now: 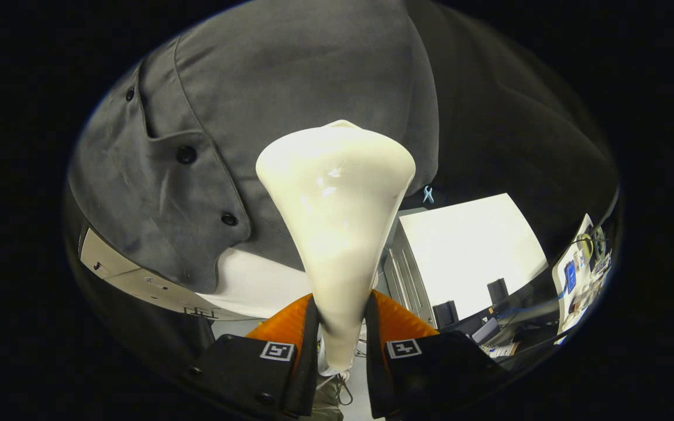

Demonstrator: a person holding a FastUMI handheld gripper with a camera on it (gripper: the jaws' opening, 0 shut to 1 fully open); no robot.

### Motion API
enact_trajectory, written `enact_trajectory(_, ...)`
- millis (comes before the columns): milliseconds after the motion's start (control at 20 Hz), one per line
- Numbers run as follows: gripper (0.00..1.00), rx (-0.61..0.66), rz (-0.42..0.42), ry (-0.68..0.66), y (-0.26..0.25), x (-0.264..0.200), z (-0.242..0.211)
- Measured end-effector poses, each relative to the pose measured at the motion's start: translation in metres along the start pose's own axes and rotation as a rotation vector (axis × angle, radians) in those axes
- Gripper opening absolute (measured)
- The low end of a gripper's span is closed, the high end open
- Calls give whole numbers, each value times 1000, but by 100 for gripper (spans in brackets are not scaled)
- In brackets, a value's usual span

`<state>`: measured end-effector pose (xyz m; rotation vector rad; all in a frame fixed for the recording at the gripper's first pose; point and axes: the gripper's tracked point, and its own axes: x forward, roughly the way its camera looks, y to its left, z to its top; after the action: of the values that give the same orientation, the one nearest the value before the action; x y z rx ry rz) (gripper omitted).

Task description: Iron the clothes twice with a garment steamer, once on the left side and once on the right side.

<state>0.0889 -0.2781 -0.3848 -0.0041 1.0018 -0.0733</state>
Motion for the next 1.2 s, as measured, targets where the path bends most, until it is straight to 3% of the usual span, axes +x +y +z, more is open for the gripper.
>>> enact_trajectory(500, 43, 13, 1, 48, 4, 10, -35)
enact_trajectory(800, 43, 18, 1, -8, 21, -29, -20)
enact_trajectory(1200, 43, 16, 9, -173, 67, -104, 33)
